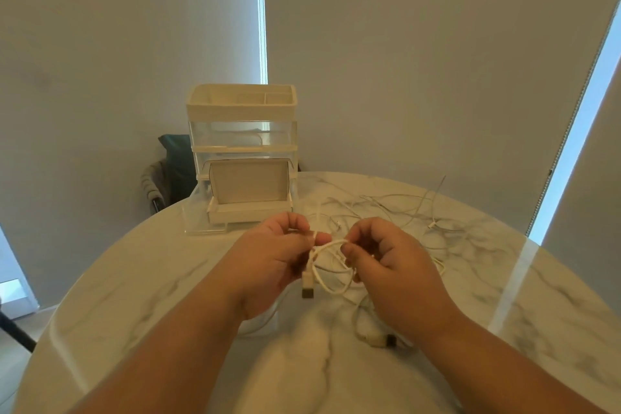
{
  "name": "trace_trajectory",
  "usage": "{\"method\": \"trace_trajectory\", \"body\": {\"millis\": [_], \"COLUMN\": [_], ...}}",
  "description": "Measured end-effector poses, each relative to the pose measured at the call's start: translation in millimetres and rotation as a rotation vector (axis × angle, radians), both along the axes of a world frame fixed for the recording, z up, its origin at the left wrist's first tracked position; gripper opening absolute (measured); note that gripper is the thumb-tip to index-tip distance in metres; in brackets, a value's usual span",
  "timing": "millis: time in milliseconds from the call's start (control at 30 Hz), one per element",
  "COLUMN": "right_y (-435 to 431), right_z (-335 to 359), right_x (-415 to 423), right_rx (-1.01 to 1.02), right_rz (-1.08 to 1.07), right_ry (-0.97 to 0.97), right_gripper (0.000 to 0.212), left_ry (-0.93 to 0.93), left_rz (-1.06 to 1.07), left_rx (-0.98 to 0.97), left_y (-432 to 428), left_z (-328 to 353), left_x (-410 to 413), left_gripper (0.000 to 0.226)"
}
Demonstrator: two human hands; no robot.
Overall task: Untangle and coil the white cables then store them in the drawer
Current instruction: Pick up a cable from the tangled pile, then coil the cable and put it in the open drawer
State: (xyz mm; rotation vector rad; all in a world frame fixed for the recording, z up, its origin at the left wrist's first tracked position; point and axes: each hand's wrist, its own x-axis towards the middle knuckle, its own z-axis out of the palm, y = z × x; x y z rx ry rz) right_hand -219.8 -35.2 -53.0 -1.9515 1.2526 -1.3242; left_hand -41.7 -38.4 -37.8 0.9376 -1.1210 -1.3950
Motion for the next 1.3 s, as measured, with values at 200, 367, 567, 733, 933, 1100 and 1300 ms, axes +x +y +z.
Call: {"method": "trace_trajectory", "body": {"millis": [200,367,567,733,933,1100,1300], "right_y": [-4,-6,-5,-11,-9,-14,-27], "right_z": [5,6,3,-1,-7,-10,-8], "right_x": [-4,0,6,-10,-8,1,-2], "right_rx": [0.258,0.365,0.382,0.556,0.443,0.125,0.238], "right_rz": [0.155,0.213,0.334,0.78,0.703,0.209,-0.022], "right_ry": [-0.641,-0.798,-0.782,-0.681,-0.095,0.184,-0.331], "right_gripper": [0.012,0.017,0.009,0.051,0.021,0.01,0.025], "left_ry": [-0.808,-0.539,-0.595,-0.328,0.056,0.318,0.579], "left_rz": [0.31,0.399,-0.02,0.001,-0.154,-0.28,-0.635], "left_rx": [-0.168,-0.465,-0.281,-0.156,-0.224,-0.347,-0.36], "left_y": [-6,13,12,10,12,12,22], "left_z": [-9,1,1,8,20,20,31], "left_x": [11,-1,-9,-1,22,30,45], "left_gripper": [0.016,0.017,0.019,0.025,0.017,0.033,0.03]}}
